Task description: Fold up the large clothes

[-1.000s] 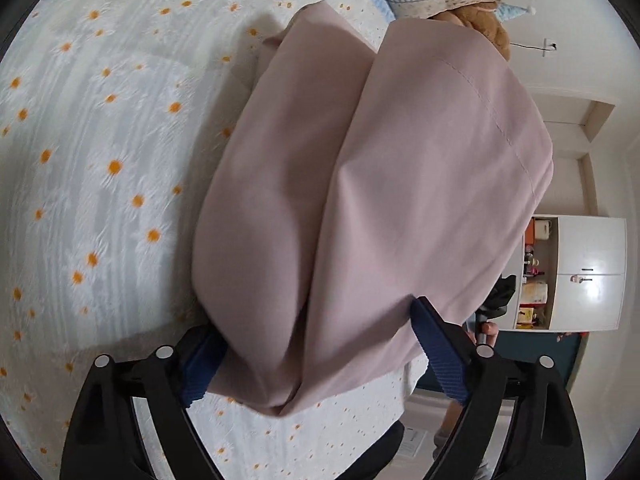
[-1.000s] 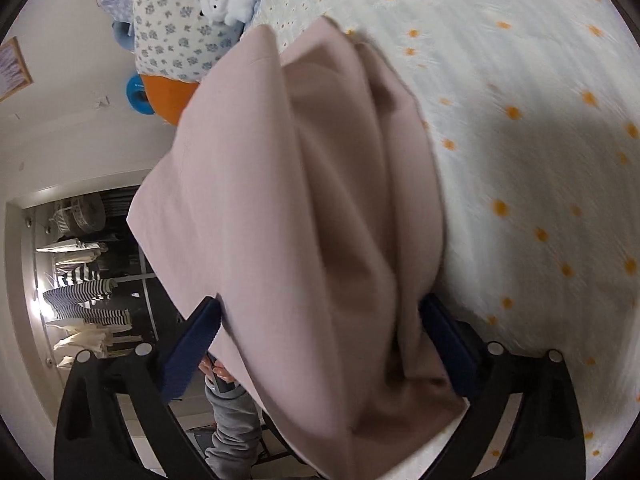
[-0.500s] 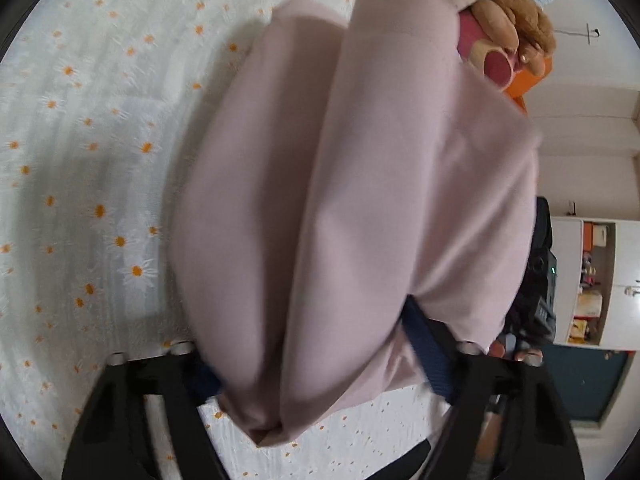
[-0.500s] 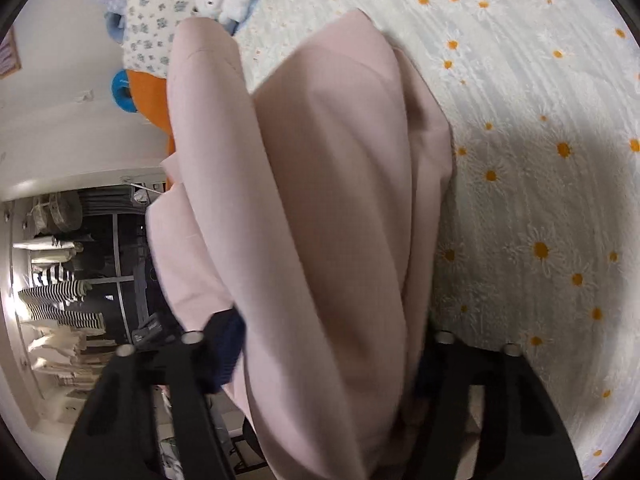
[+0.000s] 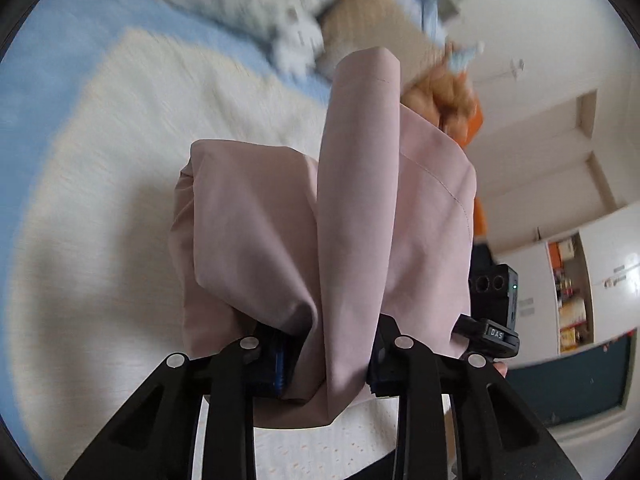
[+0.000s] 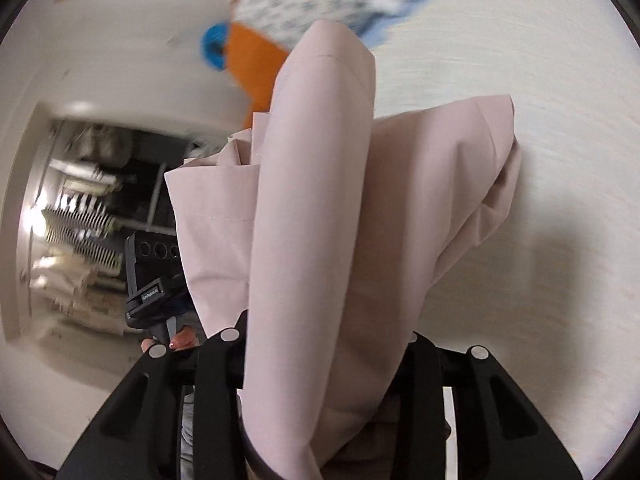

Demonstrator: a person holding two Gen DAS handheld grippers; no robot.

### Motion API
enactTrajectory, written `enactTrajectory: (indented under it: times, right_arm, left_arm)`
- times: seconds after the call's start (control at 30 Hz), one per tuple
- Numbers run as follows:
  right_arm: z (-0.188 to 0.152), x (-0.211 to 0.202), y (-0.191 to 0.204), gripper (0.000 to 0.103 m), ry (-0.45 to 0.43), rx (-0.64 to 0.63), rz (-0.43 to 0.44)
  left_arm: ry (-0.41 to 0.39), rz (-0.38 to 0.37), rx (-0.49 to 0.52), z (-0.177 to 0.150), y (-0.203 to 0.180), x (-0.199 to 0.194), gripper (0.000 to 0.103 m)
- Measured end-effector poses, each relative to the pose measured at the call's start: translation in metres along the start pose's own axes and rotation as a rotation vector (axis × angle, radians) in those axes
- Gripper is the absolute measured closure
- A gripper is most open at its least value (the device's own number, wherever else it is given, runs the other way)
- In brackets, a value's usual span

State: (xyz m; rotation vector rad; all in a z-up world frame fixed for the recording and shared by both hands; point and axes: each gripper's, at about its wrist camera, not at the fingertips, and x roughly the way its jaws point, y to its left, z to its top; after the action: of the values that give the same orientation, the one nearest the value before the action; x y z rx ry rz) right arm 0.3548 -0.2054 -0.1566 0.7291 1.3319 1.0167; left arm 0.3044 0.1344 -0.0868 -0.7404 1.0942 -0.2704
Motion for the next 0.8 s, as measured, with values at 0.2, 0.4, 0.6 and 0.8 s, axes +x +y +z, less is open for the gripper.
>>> enactTrajectory:
  times: [0.2,0.4,0.6,0.8]
  right_arm:
    - [0.026,0.15,0.136,0.066,0.125,-0.216,0.129]
    - [0.034,0.315,0.212,0.066,0.285,-0.349,0.148]
    - [0.018,0.445,0.173,0.066,0.407,-0.305,0.083]
    - [-0.003,0.503,0.076,0.053,0.433,-0.17,-0.044]
  left_arm:
    - [-0.275,0.075,-0.05,-0.034,0.066,-0.182,0.071]
    - [-0.415,0.173,-0.188,-0.093,0.176,-0.292,0.071]
    - [-0.42,0.161,-0.3,-0.14,0.304,-0.295,0.07]
    - [-0.33,0.049,-0.522,-0.166,0.451,-0.216,0.066]
